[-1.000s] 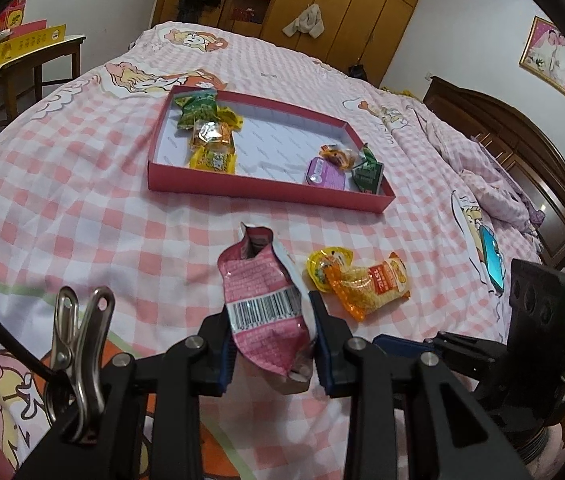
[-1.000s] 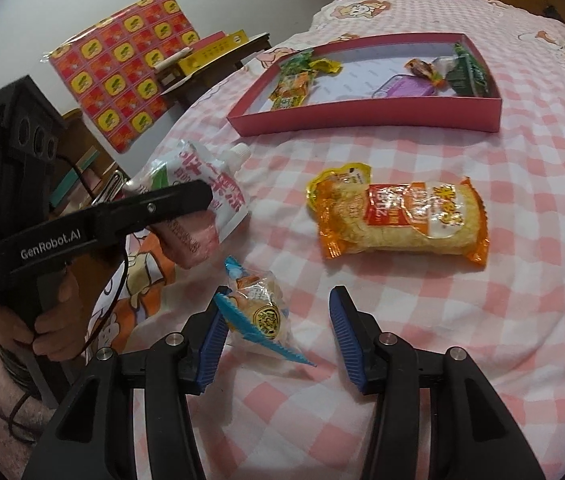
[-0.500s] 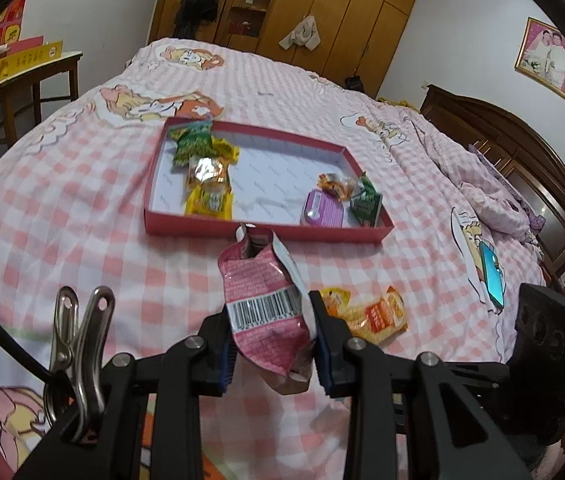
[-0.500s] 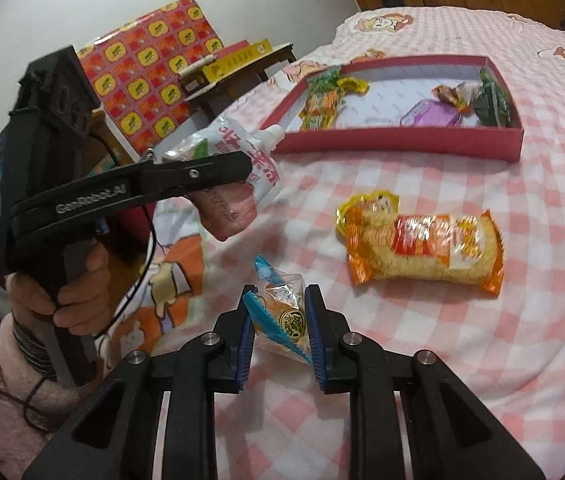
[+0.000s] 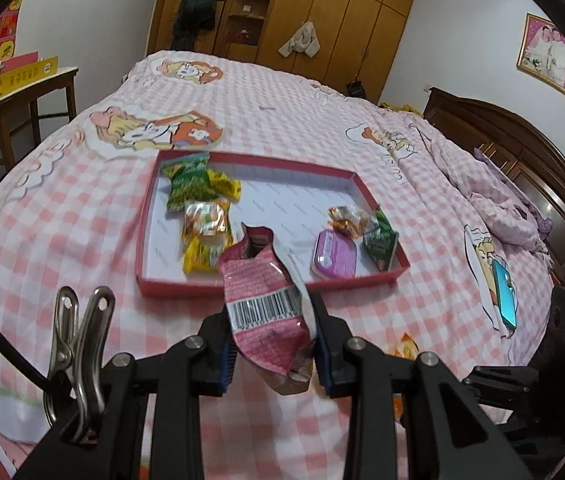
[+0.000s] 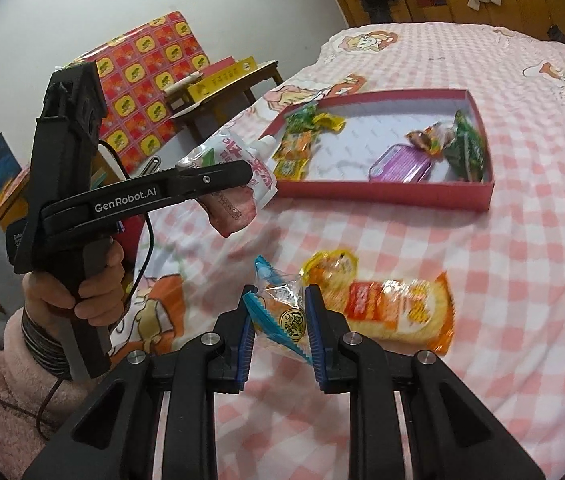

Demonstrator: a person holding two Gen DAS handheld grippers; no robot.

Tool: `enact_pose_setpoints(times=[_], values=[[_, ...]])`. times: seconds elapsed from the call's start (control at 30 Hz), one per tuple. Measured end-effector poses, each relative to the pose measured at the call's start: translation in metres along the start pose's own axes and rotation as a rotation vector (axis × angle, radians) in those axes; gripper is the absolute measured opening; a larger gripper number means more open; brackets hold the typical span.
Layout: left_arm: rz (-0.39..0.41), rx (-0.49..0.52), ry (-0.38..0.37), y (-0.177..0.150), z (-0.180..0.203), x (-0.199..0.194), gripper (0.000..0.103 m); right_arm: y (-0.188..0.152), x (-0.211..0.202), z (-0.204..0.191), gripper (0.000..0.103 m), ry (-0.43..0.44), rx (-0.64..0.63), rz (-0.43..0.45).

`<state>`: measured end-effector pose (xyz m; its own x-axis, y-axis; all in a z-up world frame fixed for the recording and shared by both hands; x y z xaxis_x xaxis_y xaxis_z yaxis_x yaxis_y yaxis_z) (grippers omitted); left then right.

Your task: Organize snacks

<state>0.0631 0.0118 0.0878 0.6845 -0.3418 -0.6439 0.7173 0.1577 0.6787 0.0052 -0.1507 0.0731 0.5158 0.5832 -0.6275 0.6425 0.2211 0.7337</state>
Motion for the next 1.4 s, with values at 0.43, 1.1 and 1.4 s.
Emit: enact_pose_setpoints(times=[0.43, 1.1, 1.4], values=[[-0.008, 0.03, -0.015, 0.025, 0.01, 0.047, 0.033, 0.038, 0.007, 0.04, 0.025, -0.07, 0.044, 0.033], [0.024, 0.09, 0.026, 0.05, 0.021, 0.1, 0.031, 0.105, 0.022, 0.103, 0.025, -0.267, 0.042, 0.115], [0.046, 0.133, 0.034, 0.066, 0.028, 0.119, 0.031, 0.126, 0.047, 0.125, 0.025, -0.326, 0.043, 0.122]])
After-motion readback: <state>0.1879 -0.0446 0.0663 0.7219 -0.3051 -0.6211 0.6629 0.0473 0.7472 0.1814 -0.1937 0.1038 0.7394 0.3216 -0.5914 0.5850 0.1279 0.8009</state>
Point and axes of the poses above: each gripper's, at about its wrist camera, not at the fingertips, and x roughly the way its jaws point, z to its right, y to its top, the point moved 3 cm from there along x, roughly the way its jaws point, and after that the axes turned 10 degrees about -x, right-handed, at the moved point
